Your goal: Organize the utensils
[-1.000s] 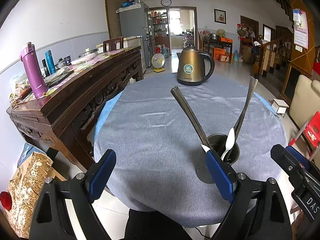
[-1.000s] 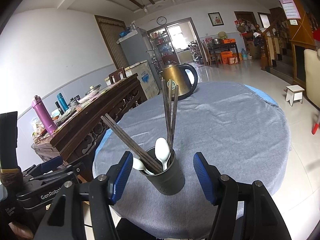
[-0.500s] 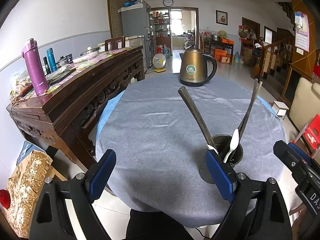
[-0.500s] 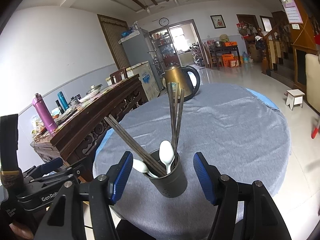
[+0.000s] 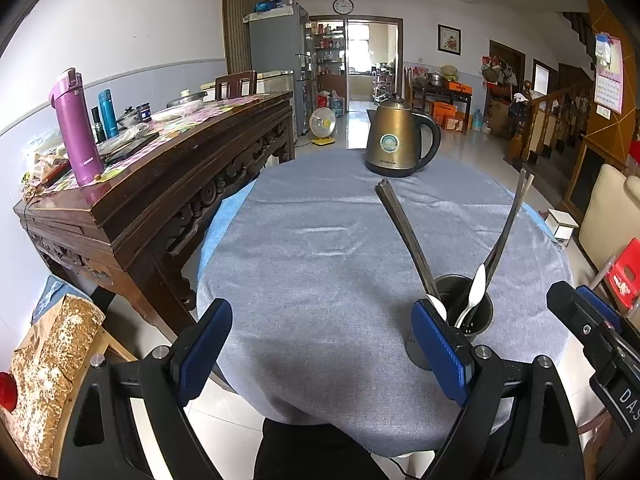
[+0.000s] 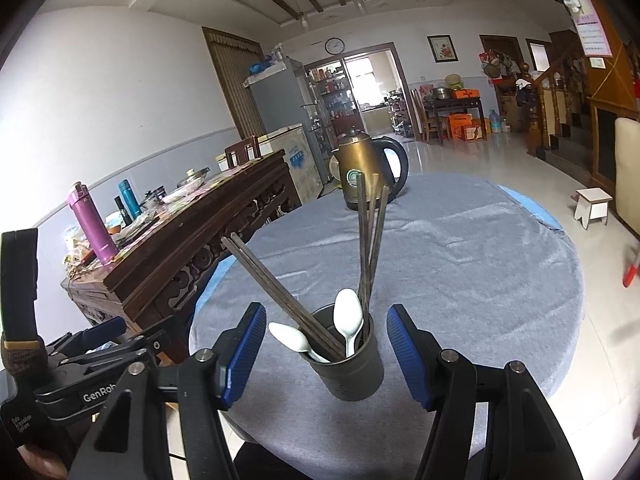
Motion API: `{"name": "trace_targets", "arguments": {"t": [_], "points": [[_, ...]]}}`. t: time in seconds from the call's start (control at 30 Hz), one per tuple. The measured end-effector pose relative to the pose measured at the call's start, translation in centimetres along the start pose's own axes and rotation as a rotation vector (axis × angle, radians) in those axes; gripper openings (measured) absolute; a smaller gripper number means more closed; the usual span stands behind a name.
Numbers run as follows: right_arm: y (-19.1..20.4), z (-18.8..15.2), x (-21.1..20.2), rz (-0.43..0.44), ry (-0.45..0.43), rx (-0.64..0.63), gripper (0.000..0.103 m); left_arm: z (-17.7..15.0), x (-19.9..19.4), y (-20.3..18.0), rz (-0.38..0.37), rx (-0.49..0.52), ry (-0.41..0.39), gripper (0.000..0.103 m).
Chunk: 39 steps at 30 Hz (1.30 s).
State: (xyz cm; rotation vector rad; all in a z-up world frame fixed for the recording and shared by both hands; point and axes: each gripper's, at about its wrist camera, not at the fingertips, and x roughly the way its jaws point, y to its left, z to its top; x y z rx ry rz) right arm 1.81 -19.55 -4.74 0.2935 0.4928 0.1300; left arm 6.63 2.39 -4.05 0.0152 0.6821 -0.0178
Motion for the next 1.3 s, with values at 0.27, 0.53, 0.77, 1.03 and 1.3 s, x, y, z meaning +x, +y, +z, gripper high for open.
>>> {"name": "trace_targets", "arguments": {"t": [0.27,0.53,0.77,1.03,1.3], "points": [[0.5,0.1,0.5,0.013,0.005,-0.011,0.067,0.2,0.0,0.4,0.009,-0.001,-0.003,0.091],[0.9,0.1,0.7,0.018,0.001,-0.031,0.067,0.5,0.2,0.6,0.015,-0.006,0.0,0.091],[0.9,0.3,0.4,0.022,-0.01,-0.034,0.067,0.7,-0.1,0.5,0.018,-0.003,-0.009,0.091],[0.8,0.4,0.4,0.022,-0.015,-0.041,0.067,0.9,-0.2,0.3,0.024,0.003,-0.01,0.091],[-1.2,0.6,0.8,-0.016,-0.026,-0.004,0.067,1.1,2.6,0.6,0.001,-0.003,0.03,0.091]]}}
